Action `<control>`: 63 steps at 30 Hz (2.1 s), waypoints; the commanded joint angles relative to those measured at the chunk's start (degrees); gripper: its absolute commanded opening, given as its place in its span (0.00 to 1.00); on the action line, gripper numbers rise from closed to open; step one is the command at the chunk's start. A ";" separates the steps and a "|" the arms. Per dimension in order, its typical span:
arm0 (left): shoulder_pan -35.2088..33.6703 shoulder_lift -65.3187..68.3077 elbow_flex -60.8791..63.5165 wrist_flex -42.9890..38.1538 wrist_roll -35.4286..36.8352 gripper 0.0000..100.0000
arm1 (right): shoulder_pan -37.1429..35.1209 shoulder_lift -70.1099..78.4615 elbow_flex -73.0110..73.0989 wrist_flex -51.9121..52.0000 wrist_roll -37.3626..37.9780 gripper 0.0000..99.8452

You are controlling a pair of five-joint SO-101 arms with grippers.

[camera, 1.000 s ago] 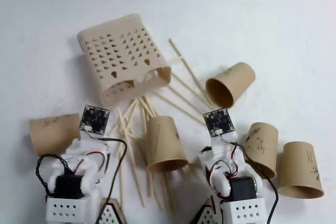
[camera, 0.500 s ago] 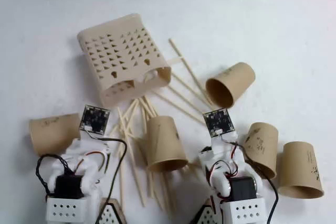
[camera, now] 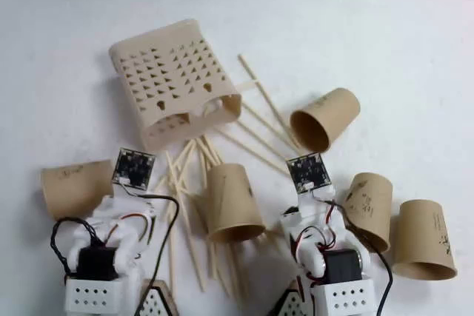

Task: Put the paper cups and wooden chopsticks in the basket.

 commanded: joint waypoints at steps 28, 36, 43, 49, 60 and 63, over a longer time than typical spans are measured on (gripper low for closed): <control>-20.62 -0.04 -6.51 -3.16 -10.64 0.02 | 3.56 -0.31 -17.23 -23.25 23.12 0.03; -20.62 -0.04 -4.22 -3.25 -14.07 0.03 | -5.93 10.95 -28.13 -24.40 22.95 0.20; -20.62 -0.04 -4.04 -3.25 -14.07 0.03 | -11.03 42.51 -45.63 -30.99 16.62 0.19; -20.70 -0.04 -4.04 -3.25 -14.07 0.03 | -13.14 66.95 -60.04 -32.84 9.58 0.19; -20.70 -0.04 -4.04 -3.25 -14.07 0.03 | -15.69 90.95 -71.91 -32.57 9.05 0.20; -20.70 -0.04 -4.04 -3.25 -14.07 0.03 | -15.60 92.97 -72.18 -32.75 9.05 0.24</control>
